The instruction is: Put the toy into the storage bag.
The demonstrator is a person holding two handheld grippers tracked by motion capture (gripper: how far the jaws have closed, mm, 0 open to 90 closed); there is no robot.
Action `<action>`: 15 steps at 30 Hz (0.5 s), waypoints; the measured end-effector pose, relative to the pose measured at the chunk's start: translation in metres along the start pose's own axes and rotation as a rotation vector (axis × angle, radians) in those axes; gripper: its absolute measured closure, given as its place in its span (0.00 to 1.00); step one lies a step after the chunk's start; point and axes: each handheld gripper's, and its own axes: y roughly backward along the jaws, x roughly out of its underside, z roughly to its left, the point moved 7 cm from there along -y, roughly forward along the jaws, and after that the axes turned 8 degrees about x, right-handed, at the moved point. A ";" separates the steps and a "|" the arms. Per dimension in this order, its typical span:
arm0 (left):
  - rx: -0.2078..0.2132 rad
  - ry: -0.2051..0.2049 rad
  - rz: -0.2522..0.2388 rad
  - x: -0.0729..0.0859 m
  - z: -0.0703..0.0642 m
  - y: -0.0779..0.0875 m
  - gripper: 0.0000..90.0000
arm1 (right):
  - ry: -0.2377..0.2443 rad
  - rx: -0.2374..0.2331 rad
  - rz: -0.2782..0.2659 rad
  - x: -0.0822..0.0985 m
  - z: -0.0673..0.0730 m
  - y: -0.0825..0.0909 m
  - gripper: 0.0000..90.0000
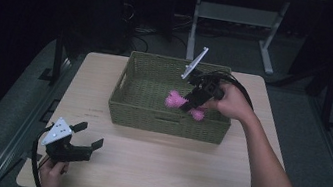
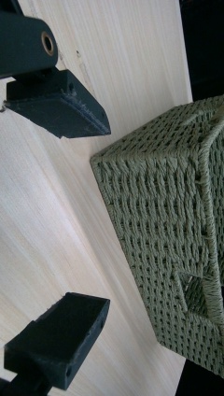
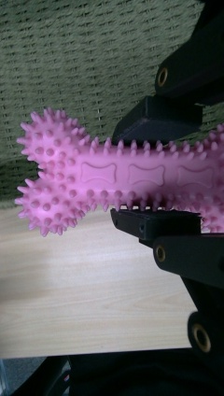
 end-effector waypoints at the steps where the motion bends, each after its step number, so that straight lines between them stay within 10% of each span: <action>1: 0.000 0.000 0.000 0.000 0.000 0.000 0.15 | -0.006 -0.001 0.000 0.000 -0.002 -0.001 0.64; 15: -0.003 0.004 0.000 0.000 0.001 0.000 0.15 | -0.052 -0.009 0.006 0.002 -0.029 -0.014 0.64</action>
